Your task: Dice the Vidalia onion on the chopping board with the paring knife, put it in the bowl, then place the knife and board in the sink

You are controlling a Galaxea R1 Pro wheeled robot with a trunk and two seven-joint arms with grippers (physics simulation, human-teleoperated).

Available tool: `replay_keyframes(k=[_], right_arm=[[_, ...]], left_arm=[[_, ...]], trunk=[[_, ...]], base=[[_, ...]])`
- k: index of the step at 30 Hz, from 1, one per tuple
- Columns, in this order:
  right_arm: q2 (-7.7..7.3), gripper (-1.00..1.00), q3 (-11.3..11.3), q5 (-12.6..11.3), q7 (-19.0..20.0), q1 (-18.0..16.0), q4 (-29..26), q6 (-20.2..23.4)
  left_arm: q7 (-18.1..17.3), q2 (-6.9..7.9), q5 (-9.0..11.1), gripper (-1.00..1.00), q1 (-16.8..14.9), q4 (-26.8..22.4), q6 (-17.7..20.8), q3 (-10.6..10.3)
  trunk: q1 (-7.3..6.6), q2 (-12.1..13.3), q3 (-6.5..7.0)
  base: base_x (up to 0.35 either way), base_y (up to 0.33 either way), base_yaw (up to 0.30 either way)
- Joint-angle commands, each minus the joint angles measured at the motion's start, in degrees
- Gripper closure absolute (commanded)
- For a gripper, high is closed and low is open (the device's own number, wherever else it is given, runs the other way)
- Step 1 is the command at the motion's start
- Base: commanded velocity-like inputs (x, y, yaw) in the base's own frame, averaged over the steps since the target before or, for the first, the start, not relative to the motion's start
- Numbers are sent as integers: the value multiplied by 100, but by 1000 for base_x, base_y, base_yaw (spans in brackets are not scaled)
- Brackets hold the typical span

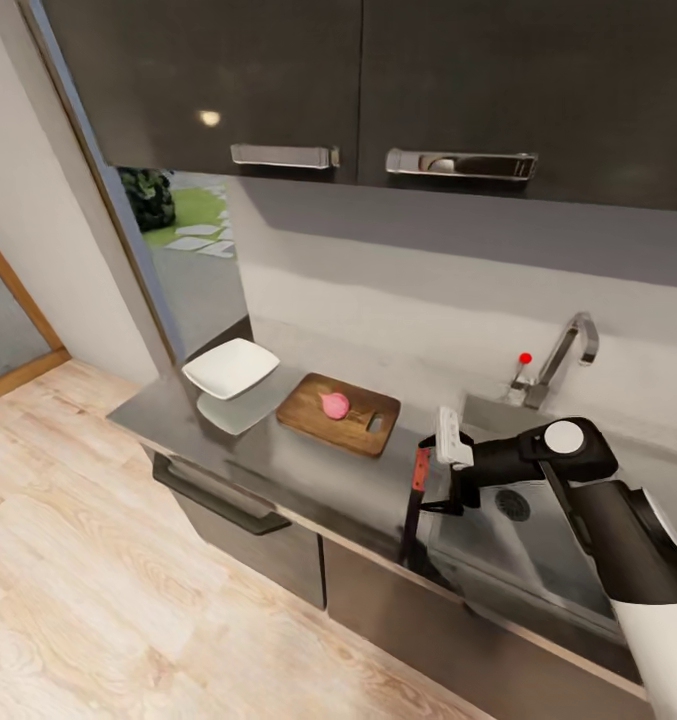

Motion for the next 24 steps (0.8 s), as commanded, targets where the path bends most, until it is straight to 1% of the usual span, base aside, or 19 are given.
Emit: replay_keyframes(k=[1,4,5,7,8,11,13,20,24], right_arm=[[-3,-100,8,67,57,-7,-7,27],[-2,-100,14,339,209,-7,-6,-95],[-2,-100,15,386,234,-7,-6,-105],[-2,-100,17,557,340,-7,-6,-137],[-2,-100,25,671,450,-7,-5,-188],[-2,-100,180,714,503,-7,7,-271],[-9,-100,361,725,519,-7,32,-301],[-4,-100,450,724,524,-7,86,-320],[-3,-100,521,722,525,-5,225,-447]], left_arm=[[23,5,45,-100,-4,-1,-20,-48],[23,5,45,-100,-4,-3,-20,-48],[23,5,45,-100,-4,-2,-20,-48],[23,5,45,-100,-4,1,-20,-48],[23,5,45,-100,-4,2,-20,-48],[23,5,45,-100,-4,2,-20,-48],[22,5,45,-100,-4,2,-20,-48],[22,5,45,-100,-4,2,-20,-48],[22,5,45,-100,-4,2,-20,-48]], trunk=[[6,-10,-10],[6,-10,-10],[6,-10,-10],[6,-10,-10],[6,-10,-10],[6,-10,-10],[6,-10,-10],[6,-10,-10],[6,-10,-10]], base=[[314,3,0],[314,2,0],[311,1,0],[299,0,0],[230,0,0],[105,0,0],[29,0,0],[6,0,0],[0,0,0]])
